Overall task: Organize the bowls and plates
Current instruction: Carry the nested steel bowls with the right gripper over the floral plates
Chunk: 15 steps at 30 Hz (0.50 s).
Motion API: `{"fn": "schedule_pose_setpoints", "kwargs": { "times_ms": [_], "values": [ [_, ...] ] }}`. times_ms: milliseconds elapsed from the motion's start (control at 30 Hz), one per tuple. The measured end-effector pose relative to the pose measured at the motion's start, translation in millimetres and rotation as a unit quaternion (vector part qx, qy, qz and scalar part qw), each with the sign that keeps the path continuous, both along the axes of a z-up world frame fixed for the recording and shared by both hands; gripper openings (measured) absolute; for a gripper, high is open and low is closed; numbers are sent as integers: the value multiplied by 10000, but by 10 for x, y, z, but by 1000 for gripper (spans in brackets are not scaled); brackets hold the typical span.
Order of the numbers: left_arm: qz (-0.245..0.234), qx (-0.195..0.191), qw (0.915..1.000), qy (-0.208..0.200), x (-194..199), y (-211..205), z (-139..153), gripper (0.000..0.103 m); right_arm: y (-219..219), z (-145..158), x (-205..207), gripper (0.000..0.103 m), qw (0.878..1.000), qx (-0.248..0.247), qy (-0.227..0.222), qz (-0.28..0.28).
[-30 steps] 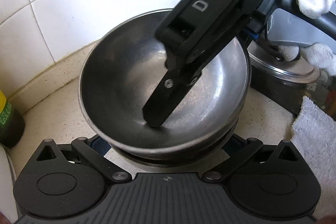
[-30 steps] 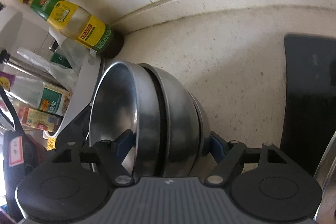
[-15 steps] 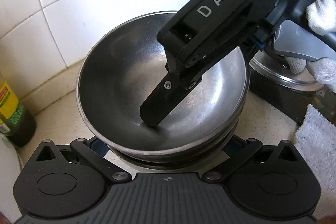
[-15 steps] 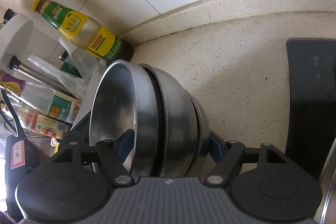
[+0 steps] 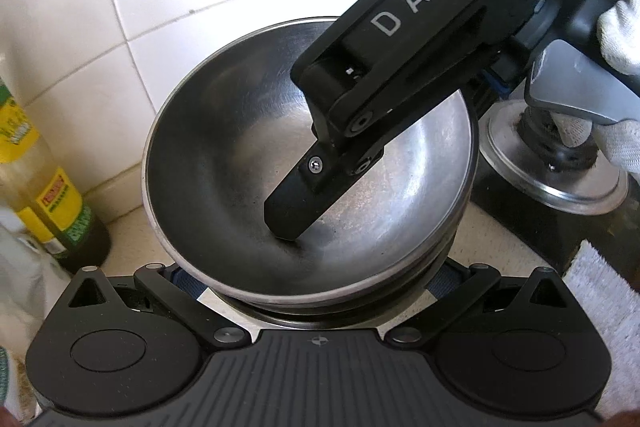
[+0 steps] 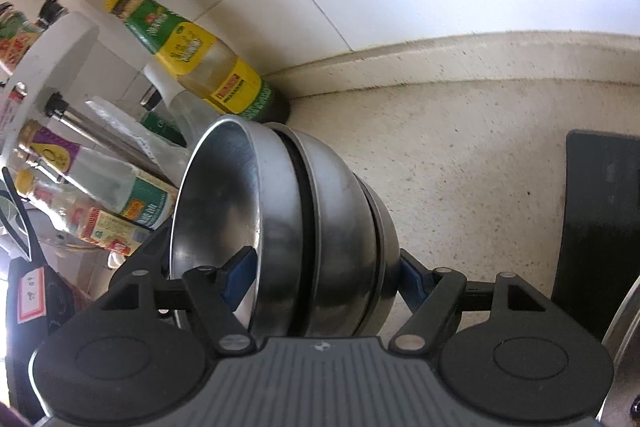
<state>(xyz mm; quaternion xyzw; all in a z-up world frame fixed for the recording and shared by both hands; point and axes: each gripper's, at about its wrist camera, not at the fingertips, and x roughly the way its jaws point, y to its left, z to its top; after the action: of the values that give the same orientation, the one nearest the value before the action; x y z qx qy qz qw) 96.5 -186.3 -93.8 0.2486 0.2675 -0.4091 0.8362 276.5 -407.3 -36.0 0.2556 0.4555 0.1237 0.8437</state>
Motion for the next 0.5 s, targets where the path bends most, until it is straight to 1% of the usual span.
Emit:
{"fn": "schedule_pose_setpoints", "kwargs": {
  "times_ms": [67, 333, 500],
  "values": [
    [55, -12, 10000, -44, -88, -27, 12, 103, 23, 68, -19, 94, 10000, -30, -40, 42],
    [379, -71, 9989, -272, -357, -28, 206, 103, 115, 354, -91, 94, 9991, -103, -253, 330],
    [461, -120, 9981, -382, -479, -32, 240, 103, 240, 533, -183, 94, 9985, -153, -427, 320]
  ]
}}
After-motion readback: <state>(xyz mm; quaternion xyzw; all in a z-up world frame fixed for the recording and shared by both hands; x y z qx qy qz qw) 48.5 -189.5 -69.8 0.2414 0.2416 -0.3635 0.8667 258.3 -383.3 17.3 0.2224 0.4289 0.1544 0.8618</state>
